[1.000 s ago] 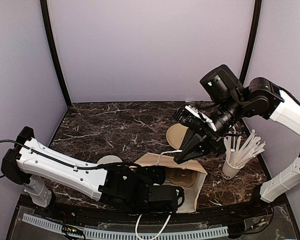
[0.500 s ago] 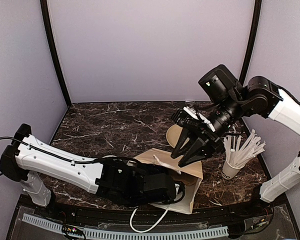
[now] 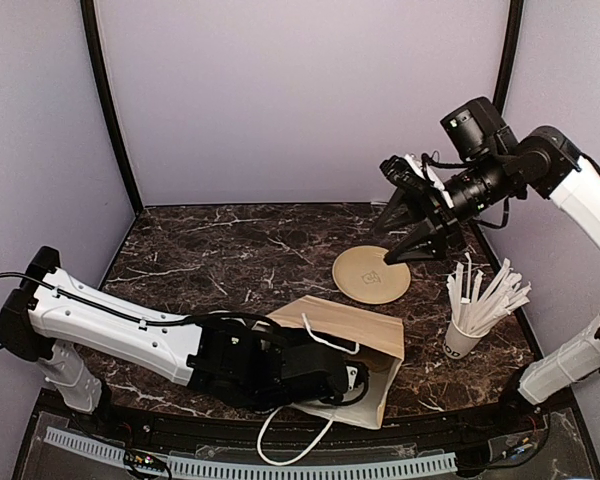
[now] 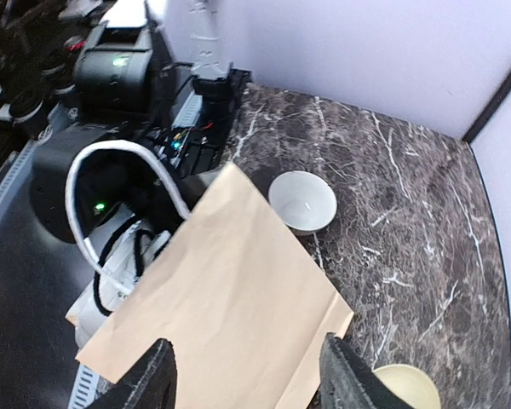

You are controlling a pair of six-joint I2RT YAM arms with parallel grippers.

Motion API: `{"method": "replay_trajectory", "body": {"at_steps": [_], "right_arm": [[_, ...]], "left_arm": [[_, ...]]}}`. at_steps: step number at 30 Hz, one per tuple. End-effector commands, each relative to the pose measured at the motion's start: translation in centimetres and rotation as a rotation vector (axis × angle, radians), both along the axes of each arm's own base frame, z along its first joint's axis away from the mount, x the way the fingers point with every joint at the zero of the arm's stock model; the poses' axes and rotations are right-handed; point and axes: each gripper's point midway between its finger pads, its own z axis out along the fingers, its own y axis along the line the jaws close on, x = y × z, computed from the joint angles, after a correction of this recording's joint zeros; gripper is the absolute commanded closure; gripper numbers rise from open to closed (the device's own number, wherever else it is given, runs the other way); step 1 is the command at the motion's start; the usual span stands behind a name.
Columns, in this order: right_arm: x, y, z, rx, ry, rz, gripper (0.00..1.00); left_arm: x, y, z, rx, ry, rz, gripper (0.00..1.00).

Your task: Pack the takeout coffee

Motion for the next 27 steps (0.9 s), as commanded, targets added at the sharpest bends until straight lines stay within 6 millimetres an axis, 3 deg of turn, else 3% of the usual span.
{"method": "replay_trajectory", "body": {"at_steps": [1,3,5,13,16,20,27], "right_arm": [[7.0,-0.3,-2.1,0.018,0.102,-0.144,0.55],[11.5,-0.4,-3.8,0.001,0.164,-0.272,0.67],[14.5,-0.3,-6.4,-0.044,0.221,-0.35,0.72],[20.4,1.4,-16.7,-0.23,0.375,-0.483,0.75],[21.3,2.0,-19.6,-0.284,0.399,-0.511,0.76],[21.0,3.0,-22.8,-0.361,0.406,-0.512,0.76],[19.9,4.2,-26.2,-0.436,0.426,-0.491,0.76]], "left_arm": [[0.1,0.4,1.8,-0.07,0.002,-0.005,0.61],[0.1,0.6,1.7,-0.068,-0.001,-0.002,0.61],[0.2,0.7,1.8,-0.072,-0.004,0.001,0.6],[0.3,1.0,1.7,-0.085,-0.012,0.005,0.61],[0.3,0.8,1.6,-0.09,-0.01,0.004,0.6],[0.4,0.7,1.3,-0.088,-0.004,-0.004,0.61],[0.6,0.7,1.0,-0.086,-0.001,-0.006,0.61]]}}
